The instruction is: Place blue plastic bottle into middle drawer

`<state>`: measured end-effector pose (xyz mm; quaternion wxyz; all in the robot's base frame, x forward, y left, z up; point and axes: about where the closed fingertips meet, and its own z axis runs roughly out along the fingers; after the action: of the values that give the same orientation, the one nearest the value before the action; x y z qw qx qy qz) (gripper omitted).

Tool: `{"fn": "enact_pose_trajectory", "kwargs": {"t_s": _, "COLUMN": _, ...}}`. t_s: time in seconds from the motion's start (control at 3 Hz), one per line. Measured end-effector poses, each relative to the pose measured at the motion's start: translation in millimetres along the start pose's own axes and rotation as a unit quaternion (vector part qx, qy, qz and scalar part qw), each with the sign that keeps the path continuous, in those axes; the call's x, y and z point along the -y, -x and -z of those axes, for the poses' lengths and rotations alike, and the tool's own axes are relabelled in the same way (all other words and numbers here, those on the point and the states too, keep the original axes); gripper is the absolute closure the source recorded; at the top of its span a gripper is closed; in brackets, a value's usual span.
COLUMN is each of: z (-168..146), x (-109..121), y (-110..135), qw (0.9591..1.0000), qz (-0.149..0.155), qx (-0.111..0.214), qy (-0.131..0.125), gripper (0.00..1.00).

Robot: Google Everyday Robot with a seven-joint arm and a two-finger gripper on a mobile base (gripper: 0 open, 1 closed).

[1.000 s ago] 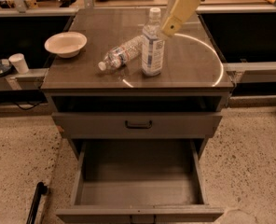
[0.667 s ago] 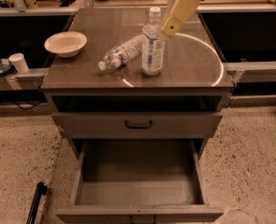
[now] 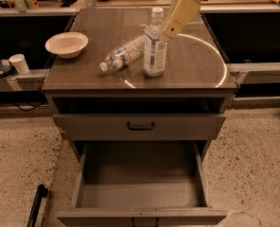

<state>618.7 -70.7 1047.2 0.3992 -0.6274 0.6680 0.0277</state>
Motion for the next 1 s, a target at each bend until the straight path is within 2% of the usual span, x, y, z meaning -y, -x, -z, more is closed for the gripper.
{"fn": "enact_pose_trajectory", "kwargs": {"t_s": 0.33, "z": -15.8, "x": 24.7, "y": -27.1, "qw": 0.9972, "qz": -0.032, "qx": 0.011, "qy": -0.066, "gripper": 0.0}}
{"fn": "enact_pose_trajectory", "kwargs": {"t_s": 0.67, "z": -26.4, "x": 36.2, "y": -43.5, "qw": 0.9923, "qz": -0.064, "qx": 0.034, "qy": -0.101, "gripper": 0.0}}
{"fn": "enact_pose_trajectory", "kwargs": {"t_s": 1.0, "z": -56.1, "x": 32.2, "y": -57.0, "qw": 0.9862, "qz": -0.115, "qx": 0.068, "qy": -0.099, "gripper": 0.0}}
